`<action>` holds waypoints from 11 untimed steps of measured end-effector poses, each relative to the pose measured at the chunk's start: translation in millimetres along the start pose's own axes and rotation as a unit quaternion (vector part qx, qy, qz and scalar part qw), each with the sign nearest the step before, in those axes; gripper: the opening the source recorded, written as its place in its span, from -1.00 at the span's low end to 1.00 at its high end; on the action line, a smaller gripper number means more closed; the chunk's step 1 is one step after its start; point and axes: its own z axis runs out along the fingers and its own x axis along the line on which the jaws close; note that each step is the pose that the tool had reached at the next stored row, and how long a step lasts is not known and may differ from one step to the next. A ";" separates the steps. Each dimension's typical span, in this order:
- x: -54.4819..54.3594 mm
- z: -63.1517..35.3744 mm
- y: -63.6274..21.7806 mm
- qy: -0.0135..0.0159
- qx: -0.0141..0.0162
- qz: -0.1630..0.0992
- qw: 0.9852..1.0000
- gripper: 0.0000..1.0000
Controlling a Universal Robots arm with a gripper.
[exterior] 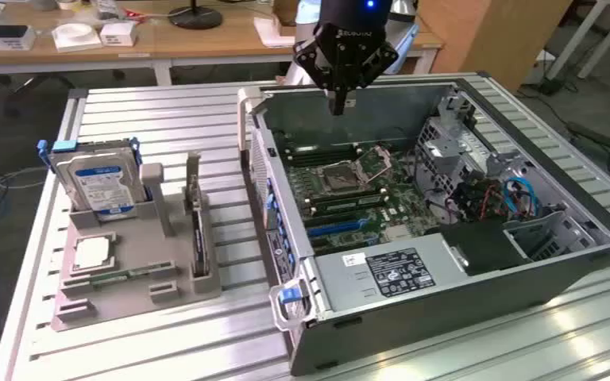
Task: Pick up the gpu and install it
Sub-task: 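Reach for the gpu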
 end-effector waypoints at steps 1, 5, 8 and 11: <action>0.0 -0.1 0.0 0.000 0.000 0.000 1.000 -0.80; 0.2 -0.1 0.0 0.000 0.000 0.000 1.000 -0.80; 3.2 -0.2 -0.3 0.000 0.000 0.000 1.000 -0.80; 9.4 -0.4 -0.7 0.000 0.000 0.000 1.000 -0.80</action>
